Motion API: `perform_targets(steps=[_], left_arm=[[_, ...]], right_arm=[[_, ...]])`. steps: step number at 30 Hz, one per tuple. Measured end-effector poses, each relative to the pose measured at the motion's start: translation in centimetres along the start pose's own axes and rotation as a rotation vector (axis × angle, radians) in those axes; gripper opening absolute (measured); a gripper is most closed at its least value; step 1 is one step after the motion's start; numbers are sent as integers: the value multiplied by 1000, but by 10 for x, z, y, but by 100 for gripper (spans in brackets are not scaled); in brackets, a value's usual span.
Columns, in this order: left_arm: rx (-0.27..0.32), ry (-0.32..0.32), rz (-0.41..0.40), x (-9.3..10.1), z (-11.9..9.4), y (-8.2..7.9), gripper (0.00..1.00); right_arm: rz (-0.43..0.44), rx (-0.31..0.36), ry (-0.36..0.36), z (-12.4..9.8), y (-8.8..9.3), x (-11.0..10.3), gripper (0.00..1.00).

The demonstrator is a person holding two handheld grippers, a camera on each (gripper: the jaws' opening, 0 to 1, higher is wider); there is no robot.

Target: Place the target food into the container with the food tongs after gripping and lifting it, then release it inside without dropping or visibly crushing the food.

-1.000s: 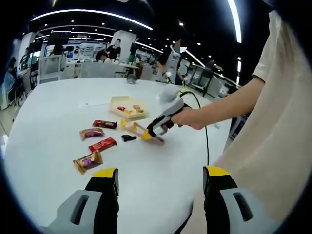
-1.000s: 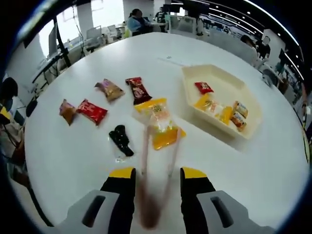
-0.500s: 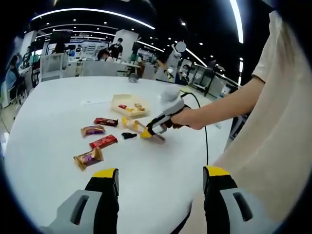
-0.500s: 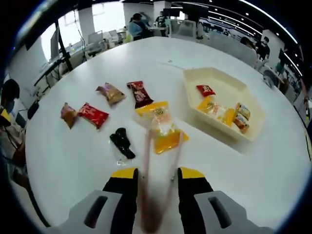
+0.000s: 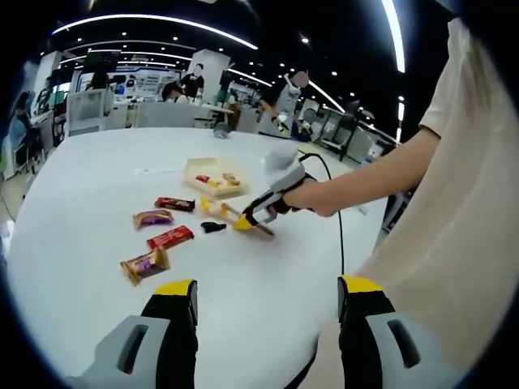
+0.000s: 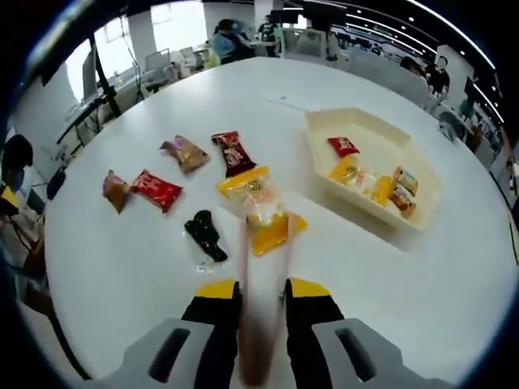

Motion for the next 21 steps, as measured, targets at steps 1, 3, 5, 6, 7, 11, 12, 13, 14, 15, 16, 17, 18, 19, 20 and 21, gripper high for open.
perform_targets(steps=[1, 3, 5, 6, 7, 11, 12, 13, 14, 15, 16, 17, 18, 19, 20, 21], left_arm=[[0, 0, -1, 0, 0, 0, 70], [0, 0, 0, 0, 0, 0, 70], [0, 2, 2, 1, 1, 0, 70], [1, 2, 3, 1, 1, 0, 70], [2, 3, 4, 1, 2, -1, 70], [6, 13, 14, 2, 5, -4, 70], [8, 14, 17, 3, 5, -5, 70], [9, 15, 18, 3, 5, -5, 70], [10, 16, 20, 3, 6, -6, 70], [11, 17, 22, 3, 6, -6, 70], [12, 19, 24, 4, 7, -7, 70], [13, 20, 25, 4, 7, -7, 70], [13, 21, 27, 4, 7, -8, 70], [13, 21, 28, 4, 7, -8, 70], [13, 22, 29, 5, 7, -8, 70], [14, 22, 29, 5, 7, -8, 70]], right_arm=[[0, -3, -3, -1, 1, 0, 21], [6, -7, -14, -3, 3, 2, 21], [6, -8, -20, -6, 5, 2, 21], [4, -10, -22, -7, 6, 3, 20], [2, -11, -24, -9, 6, 3, 20], [-4, -11, -32, -16, 7, 6, 19], [-3, -10, -34, -18, 7, 6, 19], [-3, -8, -35, -19, 7, 6, 19], [-7, -8, -34, -20, 6, 8, 18], [-8, -6, -33, -20, 6, 8, 18], [-9, -4, -33, -21, 5, 8, 18], [-8, -1, -34, -22, 4, 8, 18], [-10, 1, -34, -23, 4, 8, 18], [-12, 3, -34, -24, 3, 8, 18], [-12, 7, -34, -25, 2, 7, 18], [-11, 9, -35, -26, 2, 7, 18]])
Point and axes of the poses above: the point that each gripper's makers call its tool centre point, and the gripper's own axes: z roughly forward along the fingers, x roughly to its right, y roughly out of its underside, the point moved 10 cm from there along -z, roughly backward along the fingers, and after that the axes turned 14 degrees about -x, right-handed, at the moved point
